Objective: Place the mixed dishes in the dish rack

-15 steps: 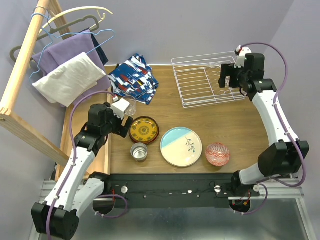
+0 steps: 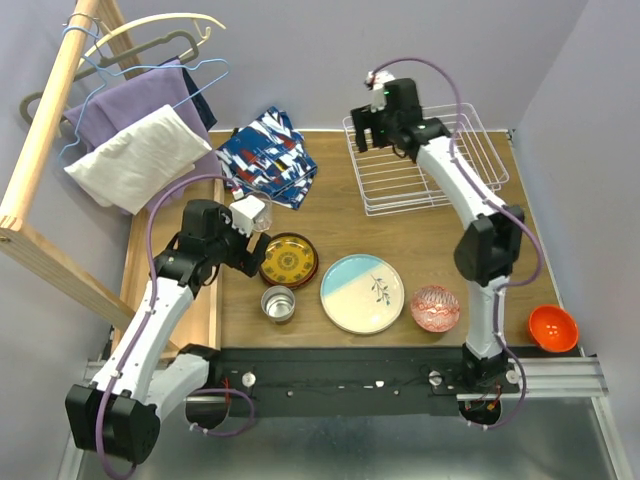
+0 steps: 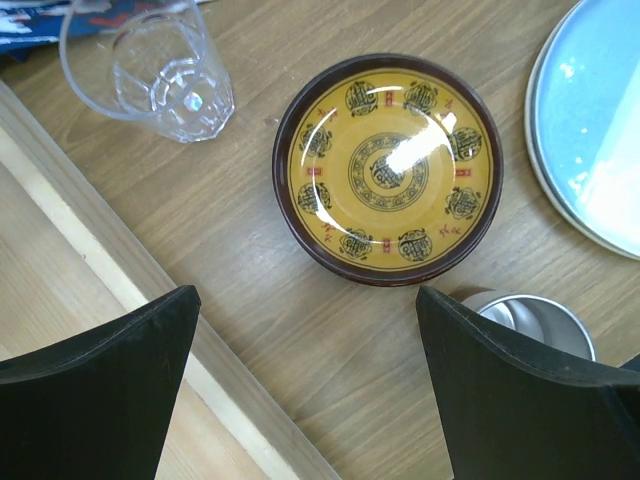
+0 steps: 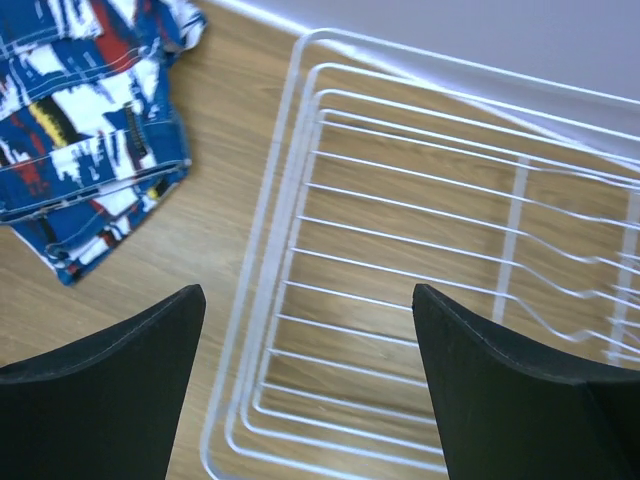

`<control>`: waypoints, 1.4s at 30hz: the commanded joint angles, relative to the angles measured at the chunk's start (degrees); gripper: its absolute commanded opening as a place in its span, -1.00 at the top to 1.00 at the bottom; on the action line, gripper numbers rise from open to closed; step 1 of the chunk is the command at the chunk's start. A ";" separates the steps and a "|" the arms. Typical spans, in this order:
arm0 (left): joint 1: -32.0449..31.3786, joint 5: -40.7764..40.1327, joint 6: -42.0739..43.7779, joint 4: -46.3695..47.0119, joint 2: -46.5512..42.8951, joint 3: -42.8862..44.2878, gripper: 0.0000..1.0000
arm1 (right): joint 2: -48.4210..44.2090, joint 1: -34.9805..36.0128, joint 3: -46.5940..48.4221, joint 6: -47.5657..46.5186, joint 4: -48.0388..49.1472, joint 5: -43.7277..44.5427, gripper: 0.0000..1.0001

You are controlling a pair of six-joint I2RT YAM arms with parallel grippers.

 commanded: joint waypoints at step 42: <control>5.98 11.47 2.28 1.22 -6.49 -3.08 -0.97 | -24.31 7.51 -41.37 -31.53 -19.51 1.56 0.99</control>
